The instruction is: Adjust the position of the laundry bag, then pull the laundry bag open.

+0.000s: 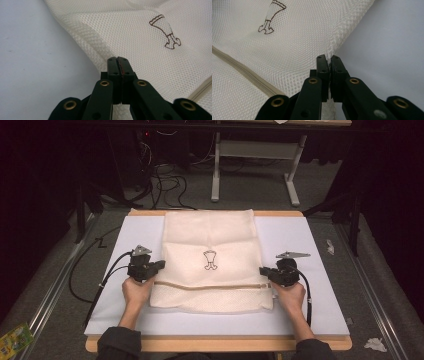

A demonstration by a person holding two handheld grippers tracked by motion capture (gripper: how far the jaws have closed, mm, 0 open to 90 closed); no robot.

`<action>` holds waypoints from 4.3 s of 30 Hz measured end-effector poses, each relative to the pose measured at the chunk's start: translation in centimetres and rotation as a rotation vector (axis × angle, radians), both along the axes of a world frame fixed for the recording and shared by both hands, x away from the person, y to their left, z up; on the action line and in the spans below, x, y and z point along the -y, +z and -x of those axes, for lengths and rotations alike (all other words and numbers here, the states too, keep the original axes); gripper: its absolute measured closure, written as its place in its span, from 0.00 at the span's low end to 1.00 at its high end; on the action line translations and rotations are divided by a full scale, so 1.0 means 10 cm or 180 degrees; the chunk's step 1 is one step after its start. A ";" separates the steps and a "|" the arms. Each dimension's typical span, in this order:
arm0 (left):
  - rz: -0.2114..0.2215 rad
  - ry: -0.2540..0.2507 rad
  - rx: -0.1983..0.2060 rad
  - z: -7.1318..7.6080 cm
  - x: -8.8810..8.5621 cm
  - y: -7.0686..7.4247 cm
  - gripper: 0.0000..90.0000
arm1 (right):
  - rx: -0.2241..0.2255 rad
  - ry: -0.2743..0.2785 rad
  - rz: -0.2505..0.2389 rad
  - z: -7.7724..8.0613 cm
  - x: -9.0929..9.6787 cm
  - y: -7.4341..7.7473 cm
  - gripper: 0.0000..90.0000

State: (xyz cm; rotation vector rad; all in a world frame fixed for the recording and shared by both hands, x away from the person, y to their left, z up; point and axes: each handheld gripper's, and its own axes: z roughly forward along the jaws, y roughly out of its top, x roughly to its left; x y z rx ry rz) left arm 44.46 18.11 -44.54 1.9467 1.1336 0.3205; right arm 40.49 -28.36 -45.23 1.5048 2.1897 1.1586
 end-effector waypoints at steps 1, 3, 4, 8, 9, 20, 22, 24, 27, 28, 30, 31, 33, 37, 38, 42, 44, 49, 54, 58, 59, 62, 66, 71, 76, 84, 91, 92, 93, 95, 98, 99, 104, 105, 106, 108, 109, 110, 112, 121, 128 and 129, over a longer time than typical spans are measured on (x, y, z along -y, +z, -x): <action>-0.0002 -0.0006 0.0001 0.00 0.01 0.00 1.00 | -0.0013 -0.0013 -0.0001 0.00 0.01 0.00 0.98; -0.0014 -0.0013 0.0005 0.00 0.03 0.00 1.00 | 0.0002 -0.0013 0.0008 0.01 0.02 0.00 0.98; -0.0018 -0.0021 0.0009 0.00 0.04 0.01 1.00 | 0.0007 -0.0017 0.0012 0.01 0.03 0.00 0.98; -0.0048 -0.0065 0.0054 0.00 0.11 0.03 1.00 | 0.0017 -0.0041 0.0007 0.04 0.08 0.01 0.98; -0.0032 -0.0070 0.0064 0.00 0.13 0.03 1.00 | 0.0015 -0.0054 -0.0002 0.04 0.09 0.01 0.98; -0.0161 -0.0150 0.0147 0.00 0.32 0.03 1.00 | 0.0024 -0.0147 -0.0023 0.11 0.27 0.01 0.98; -0.0146 -0.0158 0.0165 0.00 0.35 0.04 1.00 | 0.0022 -0.0165 -0.0027 0.12 0.30 0.00 0.98; -0.0152 -0.0171 0.0165 -0.01 0.39 0.05 1.00 | 0.0019 -0.0187 -0.0042 0.13 0.33 -0.01 0.98; -0.0153 -0.0202 0.0163 -0.01 0.44 0.05 1.00 | 0.0020 -0.0215 -0.0046 0.15 0.38 -0.01 0.98; -0.0155 -0.0214 0.0162 -0.01 0.45 0.05 1.00 | 0.0022 -0.0222 -0.0042 0.16 0.39 -0.01 0.98; -0.0149 -0.0221 0.0157 -0.02 0.48 0.05 1.00 | 0.0018 -0.0243 -0.0048 0.17 0.42 -0.01 0.98; -0.0163 -0.0230 0.0156 -0.02 0.50 0.05 1.00 | 0.0033 -0.0241 -0.0041 0.18 0.44 -0.01 0.98; -0.0152 -0.0237 0.0159 -0.02 0.53 0.04 1.00 | 0.0025 -0.0255 -0.0036 0.19 0.46 -0.01 0.98; -0.0121 -0.0251 0.0167 -0.03 0.58 0.04 1.00 | 0.0026 -0.0297 -0.0055 0.22 0.52 -0.02 0.98; -0.0104 -0.0252 0.0162 -0.03 0.59 0.04 1.00 | 0.0030 -0.0302 -0.0061 0.22 0.53 -0.02 0.98; -0.0119 -0.0254 0.0142 -0.03 0.60 0.01 1.00 | 0.0023 -0.0321 -0.0058 0.24 0.58 -0.02 0.98; -0.0131 -0.0261 0.0126 -0.03 0.61 0.00 0.99 | -0.0005 -0.0338 -0.0064 0.25 0.59 -0.03 0.98; -0.0140 -0.0247 0.0103 -0.03 0.61 -0.01 0.99 | -0.0001 -0.0342 -0.0060 0.25 0.58 -0.03 0.98; -0.0206 -0.0263 0.0111 -0.02 0.61 -0.02 0.99 | -0.0009 -0.0339 -0.0062 0.25 0.58 -0.03 0.97; -0.0218 -0.0247 0.0108 -0.01 0.61 -0.04 0.98 | -0.0001 -0.0336 -0.0046 0.26 0.58 -0.03 0.97; -0.0224 -0.0242 0.0109 -0.01 0.61 -0.04 0.98 | -0.0004 -0.0342 -0.0059 0.26 0.58 -0.04 0.97; -0.0246 -0.0238 0.0121 0.01 0.60 -0.03 0.98 | -0.0011 -0.0334 -0.0052 0.25 0.58 -0.04 0.96; -0.0224 -0.0222 0.0105 0.01 0.59 -0.06 0.97 | -0.0026 -0.0326 -0.0037 0.26 0.58 -0.06 0.95; -0.0218 -0.0216 0.0101 0.04 0.58 -0.09 0.96 | -0.0004 -0.0311 -0.0022 0.27 0.57 -0.07 0.94; -0.0260 -0.0222 0.0135 0.07 0.57 -0.09 0.94 | -0.0006 -0.0285 -0.0005 0.28 0.56 -0.08 0.91; -0.0257 -0.0287 0.0198 0.17 0.60 -0.08 0.78 | -0.0046 -0.0253 0.0002 0.32 0.55 -0.10 0.71; -0.0213 -0.0367 0.0253 0.31 0.67 -0.09 0.70 | -0.0131 -0.0241 0.0011 0.36 0.55 -0.18 0.61; -0.0206 -0.0383 0.0251 0.32 0.68 -0.10 0.70 | -0.0156 -0.0233 0.0010 0.37 0.55 -0.18 0.60; -0.0192 -0.0398 0.0250 0.34 0.69 -0.10 0.69 | -0.0156 -0.0225 0.0004 0.37 0.55 -0.19 0.59; -0.0180 -0.0419 0.0247 0.37 0.72 -0.12 0.69 | -0.0158 -0.0193 0.0002 0.38 0.54 -0.20 0.59; -0.0157 -0.0446 0.0239 0.40 0.75 -0.14 0.68 | -0.0180 -0.0168 -0.0038 0.39 0.52 -0.21 0.60; -0.0157 -0.0458 0.0235 0.41 0.77 -0.15 0.68 | -0.0195 -0.0169 -0.0042 0.39 0.52 -0.21 0.61; -0.0162 -0.0519 0.0228 0.43 0.86 -0.15 0.67 | -0.0193 -0.0170 0.0016 0.38 0.50 -0.21 0.75; -0.0162 -0.0526 0.0245 0.44 0.87 -0.14 0.67 | -0.0191 -0.0146 0.0037 0.38 0.50 -0.21 0.79; -0.0096 -0.0539 0.0222 0.43 0.88 -0.14 0.67 | -0.0198 -0.0141 0.0056 0.38 0.50 -0.21 0.83; -0.0065 -0.0529 0.0205 0.43 0.89 -0.15 0.66 | -0.0197 -0.0116 0.0068 0.38 0.50 -0.21 0.89; -0.0068 -0.0526 0.0194 0.42 0.89 -0.15 0.66 | -0.0186 -0.0103 0.0064 0.38 0.50 -0.21 0.92; -0.0072 -0.0518 0.0190 0.42 0.89 -0.16 0.66 | -0.0177 -0.0077 0.0063 0.38 0.50 -0.21 0.94; -0.0082 -0.0521 0.0178 0.42 0.90 -0.16 0.65 | -0.0162 -0.0060 0.0068 0.38 0.49 -0.20 0.95; -0.0148 -0.0597 0.0208 0.44 1.00 -0.11 0.62 | -0.0113 -0.0002 0.0069 0.40 0.47 -0.13 0.98; -0.0128 -0.0688 0.0215 0.46 1.20 -0.05 0.60 | -0.0068 0.0056 -0.0035 0.40 0.47 -0.08 0.98; -0.0121 -0.0678 0.0213 0.46 1.23 -0.05 0.58 | -0.0059 0.0066 -0.0040 0.40 0.46 -0.07 0.98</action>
